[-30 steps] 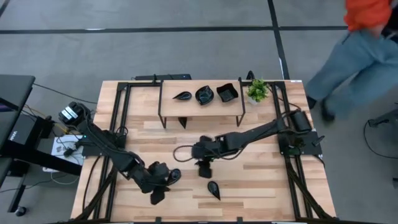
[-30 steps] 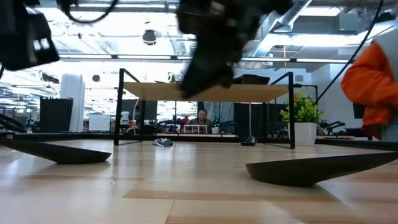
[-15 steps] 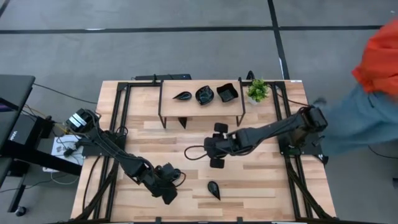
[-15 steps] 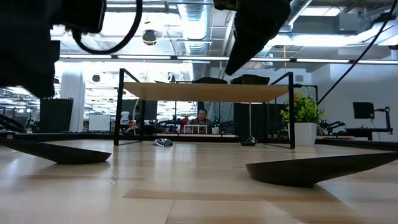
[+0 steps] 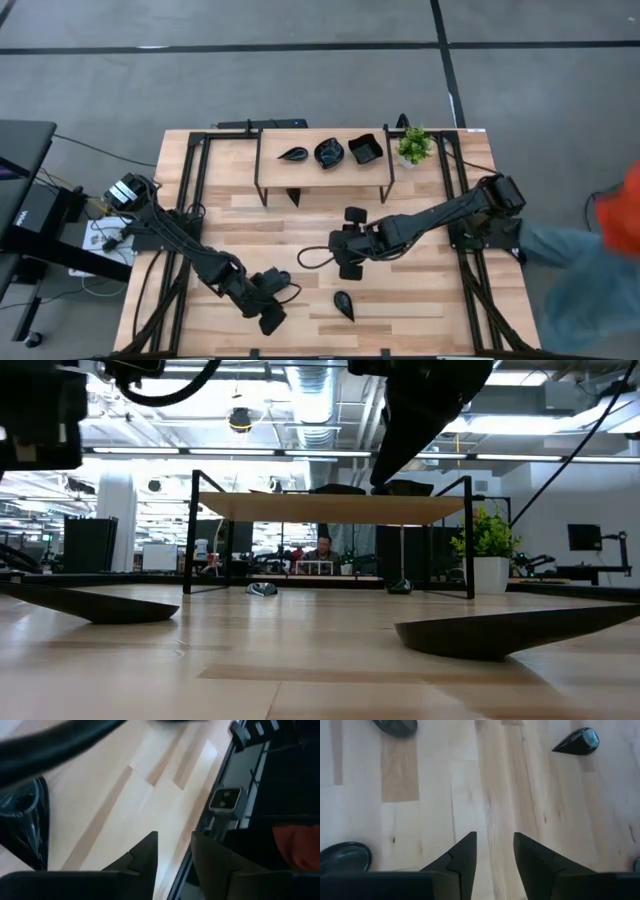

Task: Pick & Place Mini shaped plates
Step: Stack the black drop shaped plate on the black drop shaped plate on the shelf

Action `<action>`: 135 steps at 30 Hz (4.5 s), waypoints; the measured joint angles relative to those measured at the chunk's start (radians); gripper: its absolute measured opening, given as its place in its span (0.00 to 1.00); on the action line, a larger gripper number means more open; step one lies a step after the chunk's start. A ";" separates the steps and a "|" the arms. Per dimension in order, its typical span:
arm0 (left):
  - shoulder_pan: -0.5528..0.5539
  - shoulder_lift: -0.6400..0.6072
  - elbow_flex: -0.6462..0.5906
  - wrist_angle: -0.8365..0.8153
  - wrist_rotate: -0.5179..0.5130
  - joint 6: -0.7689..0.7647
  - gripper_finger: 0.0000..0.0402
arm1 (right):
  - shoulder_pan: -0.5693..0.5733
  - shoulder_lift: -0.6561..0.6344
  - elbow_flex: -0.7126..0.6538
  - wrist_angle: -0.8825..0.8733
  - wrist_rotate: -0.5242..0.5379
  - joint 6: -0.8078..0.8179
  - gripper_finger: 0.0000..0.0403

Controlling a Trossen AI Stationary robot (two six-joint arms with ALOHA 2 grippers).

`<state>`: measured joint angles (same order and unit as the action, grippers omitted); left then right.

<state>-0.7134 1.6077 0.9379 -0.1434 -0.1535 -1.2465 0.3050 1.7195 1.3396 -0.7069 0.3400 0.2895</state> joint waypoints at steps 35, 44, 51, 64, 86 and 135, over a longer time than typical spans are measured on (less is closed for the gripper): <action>0.334 -0.342 0.000 -0.056 0.292 0.265 0.44 | 0.121 -0.521 -0.253 0.025 0.001 -0.120 0.31; 0.378 -0.341 0.000 0.178 0.012 0.262 0.44 | 0.210 -0.960 -0.527 0.262 0.000 0.001 0.31; 0.400 -0.346 0.001 0.237 -0.040 0.312 0.44 | 0.257 -1.081 -0.603 0.289 0.000 0.034 0.31; 0.315 -0.147 0.584 -0.919 -0.094 0.278 0.44 | 0.297 -1.082 -0.608 0.260 -0.001 0.052 0.31; 0.236 0.090 0.598 -0.745 -0.056 0.182 0.44 | 0.297 -1.075 -0.608 0.205 -0.002 0.061 0.31; 0.097 0.131 0.258 -0.609 0.056 -0.064 0.63 | 0.295 -0.887 -0.608 0.191 -0.002 0.288 0.31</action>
<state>-0.6167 1.7386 1.1961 -0.7525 -0.0971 -1.3105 0.5999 0.8324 0.7315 -0.5163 0.3382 0.5777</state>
